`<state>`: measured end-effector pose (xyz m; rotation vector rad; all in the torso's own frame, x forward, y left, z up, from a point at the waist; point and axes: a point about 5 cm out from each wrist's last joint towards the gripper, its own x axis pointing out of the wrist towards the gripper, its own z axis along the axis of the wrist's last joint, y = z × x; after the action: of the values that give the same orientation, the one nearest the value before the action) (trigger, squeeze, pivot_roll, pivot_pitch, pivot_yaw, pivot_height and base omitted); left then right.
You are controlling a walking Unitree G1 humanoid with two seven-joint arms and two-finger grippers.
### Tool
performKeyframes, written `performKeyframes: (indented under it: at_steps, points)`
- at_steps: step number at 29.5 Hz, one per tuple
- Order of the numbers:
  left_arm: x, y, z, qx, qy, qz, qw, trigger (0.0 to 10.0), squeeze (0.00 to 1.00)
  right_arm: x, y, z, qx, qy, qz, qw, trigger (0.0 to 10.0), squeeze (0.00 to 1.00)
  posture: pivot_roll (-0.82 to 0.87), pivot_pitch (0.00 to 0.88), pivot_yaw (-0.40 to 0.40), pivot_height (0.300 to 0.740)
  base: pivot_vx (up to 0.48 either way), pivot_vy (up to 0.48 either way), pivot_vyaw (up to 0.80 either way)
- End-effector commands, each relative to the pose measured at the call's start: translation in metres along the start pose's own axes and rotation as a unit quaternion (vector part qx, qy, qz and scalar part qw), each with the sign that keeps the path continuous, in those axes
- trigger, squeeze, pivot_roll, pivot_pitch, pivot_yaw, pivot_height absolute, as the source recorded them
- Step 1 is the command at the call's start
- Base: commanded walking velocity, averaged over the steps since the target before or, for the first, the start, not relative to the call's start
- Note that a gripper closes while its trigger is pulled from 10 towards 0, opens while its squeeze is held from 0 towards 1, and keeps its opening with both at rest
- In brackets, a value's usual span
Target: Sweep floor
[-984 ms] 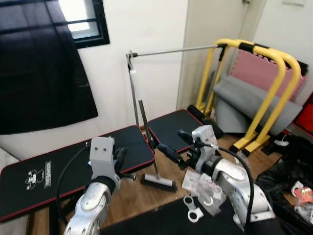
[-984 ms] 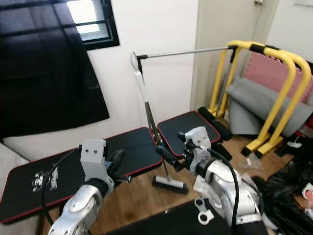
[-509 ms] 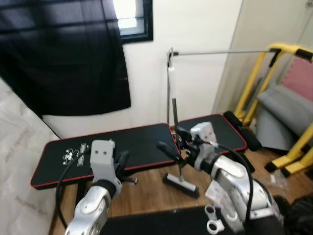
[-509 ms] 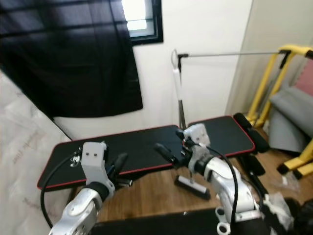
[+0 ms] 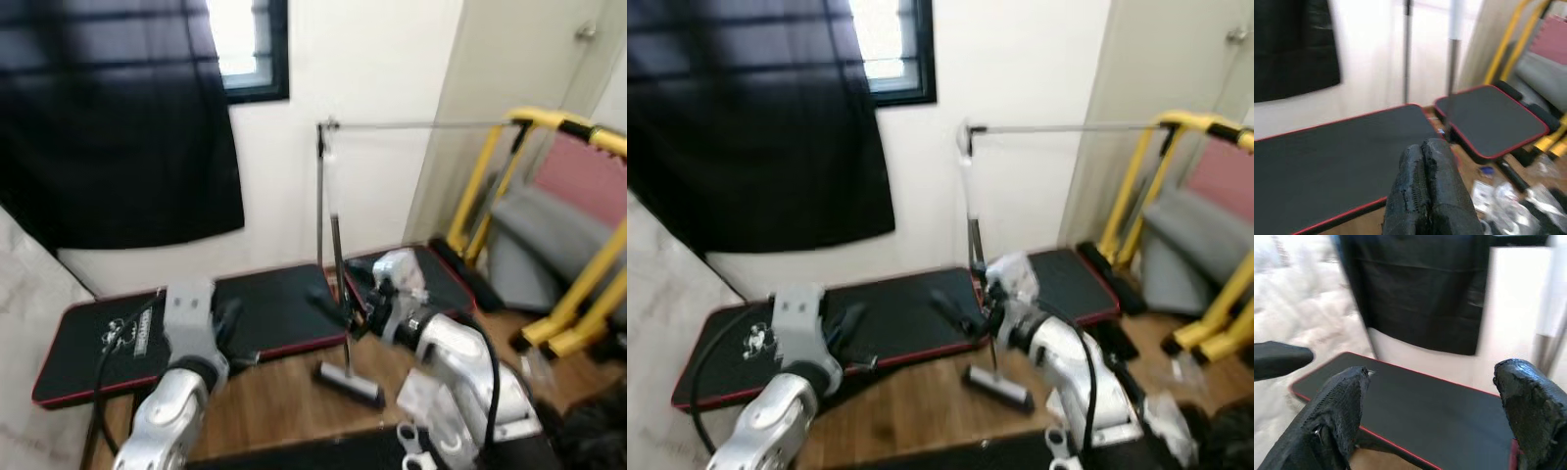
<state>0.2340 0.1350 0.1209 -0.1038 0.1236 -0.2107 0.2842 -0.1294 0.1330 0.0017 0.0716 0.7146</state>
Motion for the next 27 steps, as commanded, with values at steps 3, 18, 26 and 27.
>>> performKeyframes:
  at_steps: [3,18,26,27]
  points:
    - [-0.0012,0.0015,-0.0014,0.001,0.005,-0.005,1.0,10.0,0.0,0.0015,0.0018,-0.0019,0.002,0.0,0.003,1.0,10.0,0.0,-0.11,0.0,-0.046,0.74,0.321,0.0,0.0]
    - [-0.0025,-0.0003,-0.0026,0.003,0.008,-0.015,1.0,10.0,0.0,0.0,0.0018,-0.0039,-0.005,0.007,0.008,1.0,10.0,0.0,-0.11,0.0,-0.044,0.74,0.319,0.0,0.0]
    - [-0.0021,0.0007,-0.0038,0.011,0.016,-0.011,1.0,10.0,0.0,-0.0009,-0.0033,-0.005,-0.009,0.011,-0.007,1.0,10.0,0.0,-0.11,0.0,-0.042,0.74,0.227,0.0,0.0]
    - [-0.0022,0.0012,-0.0041,0.013,0.018,-0.01,1.0,10.0,0.0,-0.0015,-0.0052,-0.0053,-0.012,0.014,-0.012,1.0,10.0,0.0,-0.11,0.0,-0.041,0.74,0.0,0.0,0.0]
